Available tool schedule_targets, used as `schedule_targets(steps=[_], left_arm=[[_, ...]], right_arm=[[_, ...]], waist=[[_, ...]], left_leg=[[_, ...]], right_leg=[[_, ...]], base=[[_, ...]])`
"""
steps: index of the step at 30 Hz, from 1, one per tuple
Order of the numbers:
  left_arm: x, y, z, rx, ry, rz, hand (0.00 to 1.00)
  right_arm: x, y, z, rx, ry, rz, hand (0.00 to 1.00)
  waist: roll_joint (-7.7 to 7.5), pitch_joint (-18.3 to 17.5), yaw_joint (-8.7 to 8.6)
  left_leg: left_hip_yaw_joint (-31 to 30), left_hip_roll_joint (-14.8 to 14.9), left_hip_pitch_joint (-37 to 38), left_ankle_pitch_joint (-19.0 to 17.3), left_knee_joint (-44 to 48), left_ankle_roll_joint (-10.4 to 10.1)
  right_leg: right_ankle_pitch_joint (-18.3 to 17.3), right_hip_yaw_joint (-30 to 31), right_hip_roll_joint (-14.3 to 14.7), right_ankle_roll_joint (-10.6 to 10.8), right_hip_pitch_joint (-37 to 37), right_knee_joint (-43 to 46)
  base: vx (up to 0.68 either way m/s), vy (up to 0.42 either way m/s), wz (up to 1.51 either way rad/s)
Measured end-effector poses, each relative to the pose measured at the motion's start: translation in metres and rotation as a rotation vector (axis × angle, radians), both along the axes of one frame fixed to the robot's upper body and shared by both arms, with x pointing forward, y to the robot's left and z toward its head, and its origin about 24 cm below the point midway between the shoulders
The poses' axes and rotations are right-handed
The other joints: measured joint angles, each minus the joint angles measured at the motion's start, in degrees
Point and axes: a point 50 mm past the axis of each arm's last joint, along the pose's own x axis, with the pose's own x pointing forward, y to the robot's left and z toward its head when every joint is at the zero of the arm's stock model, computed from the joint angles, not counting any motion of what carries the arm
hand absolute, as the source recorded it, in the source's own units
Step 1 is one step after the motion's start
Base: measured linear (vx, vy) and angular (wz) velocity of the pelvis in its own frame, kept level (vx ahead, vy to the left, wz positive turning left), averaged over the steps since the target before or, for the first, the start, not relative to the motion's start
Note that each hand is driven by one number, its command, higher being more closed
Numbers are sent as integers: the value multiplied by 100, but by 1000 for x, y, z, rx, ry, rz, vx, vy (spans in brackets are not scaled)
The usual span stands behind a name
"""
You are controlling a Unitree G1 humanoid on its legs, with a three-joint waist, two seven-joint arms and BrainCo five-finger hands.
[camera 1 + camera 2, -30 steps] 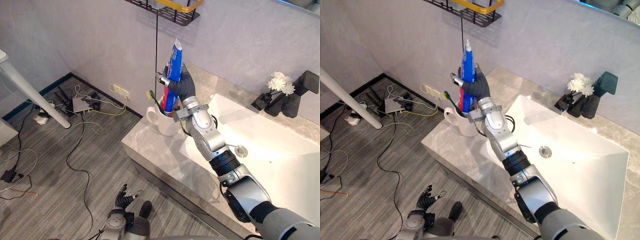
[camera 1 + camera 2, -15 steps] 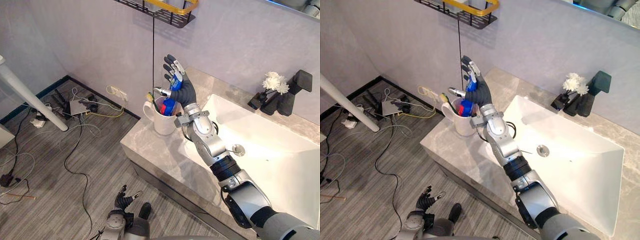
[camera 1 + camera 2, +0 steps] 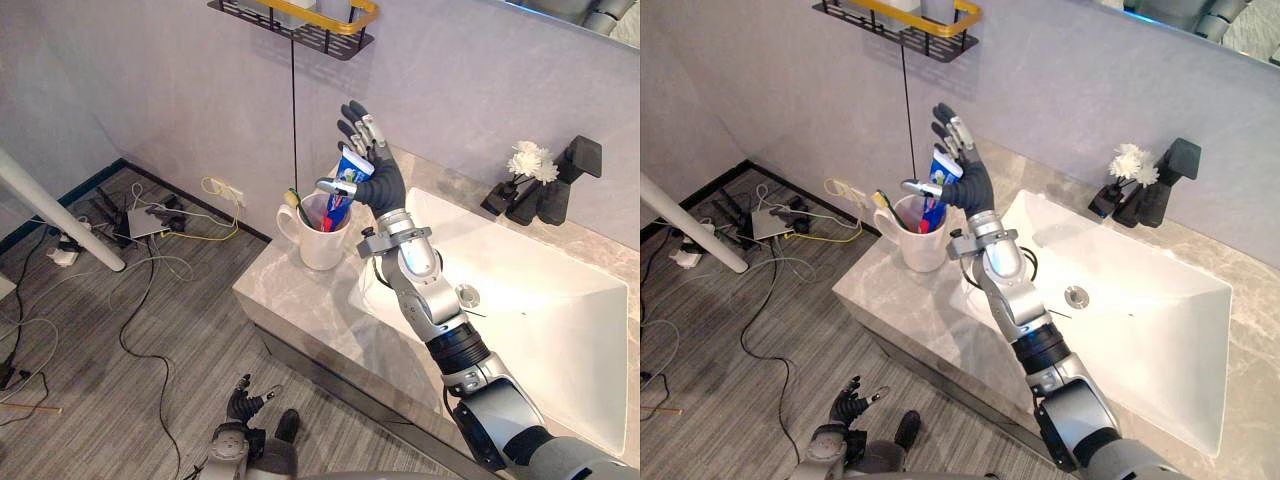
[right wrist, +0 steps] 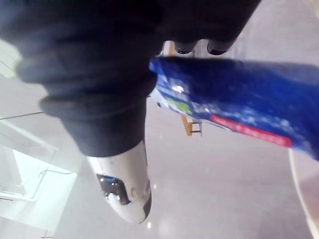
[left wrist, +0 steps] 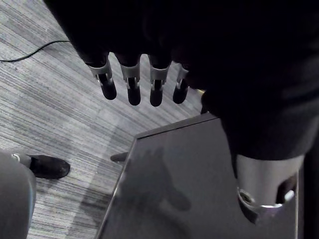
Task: Organize washtable
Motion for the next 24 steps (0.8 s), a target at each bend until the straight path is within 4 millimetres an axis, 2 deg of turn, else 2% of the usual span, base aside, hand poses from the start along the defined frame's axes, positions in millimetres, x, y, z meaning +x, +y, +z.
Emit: schedule_targets(steps=[6, 9, 12, 14, 15, 16, 18, 19, 21, 22, 24], left_arm=[[-1, 1, -1, 1, 7, 0, 0], [-3, 2, -2, 5, 16, 1, 0], [-4, 3, -2, 7, 22, 1, 0], [-8, 5, -4, 10, 32, 3, 0], [-8, 5, -4, 11, 32, 3, 0], [-9, 5, -4, 11, 35, 4, 0], [-16, 9, -6, 12, 51, 29, 0], [-18, 9, -7, 11, 57, 33, 0], [-25, 11, -10, 1, 82, 43, 0], [-26, 9, -11, -6, 88, 41, 0], [-35, 9, -13, -12, 113, 46, 0]], right_arm=[[-12, -9, 16, 52, -84, 4, 0], [-21, -15, 29, 41, -168, 16, 0], [-37, -35, 50, 33, -302, -16, 0], [-52, -71, 64, 34, -401, -129, 0], [-58, -83, 67, 35, -428, -171, 0], [-67, -106, 71, 37, -479, -262, 0], [-83, -145, 77, 42, -532, -427, 0], [-88, -156, 78, 45, -545, -481, 0], [-115, -202, 80, 90, -604, -702, 0], [-119, -208, 80, 103, -614, -731, 0], [-151, -239, 78, 131, -674, -927, 0]], waist=[[-1, -12, -49], [-11, -34, -155], [-23, -69, -236], [-47, -138, -319], [-50, -152, -327], [-50, -174, -366], [-41, -249, -562], [-37, -278, -626], [18, -389, -745], [36, -406, -783], [136, -521, -978]], left_leg=[[31, 3, 16, 0, 0, 0], [77, 2, 39, 0, -1, 0], [146, 13, 45, -2, -2, 0], [206, 11, 54, -7, -4, 2], [225, 12, 54, -8, -4, 2], [274, 15, 53, -8, -7, 3], [370, 19, 53, -16, -8, 14], [388, 17, 53, -20, -9, 20], [551, 35, 44, -42, -13, 38], [578, 37, 42, -43, -14, 39], [703, 62, 44, -87, -15, 54]], right_leg=[[0, 30, -2, 1, -6, 16], [1, 60, -2, 1, -18, 20], [4, 135, -2, 1, -30, 19], [6, 173, -2, 3, -69, 17], [11, 191, -1, 6, -80, 17], [23, 242, 0, 11, -108, 17], [69, 349, 3, 6, -150, -16], [76, 367, 2, 6, -161, -22], [122, 531, 1, 9, -264, -31], [128, 554, 0, 12, -280, -31], [183, 710, 10, 3, -357, -73]], base=[[-9, -5, -2], [-27, -10, -5], [-17, -10, -9], [-22, -7, -8], [-9, -3, -17], [-6, 1, -20], [-16, 8, -23], [-13, 12, -27], [-5, 15, -35], [-14, 15, -42], [-19, 4, -36]])
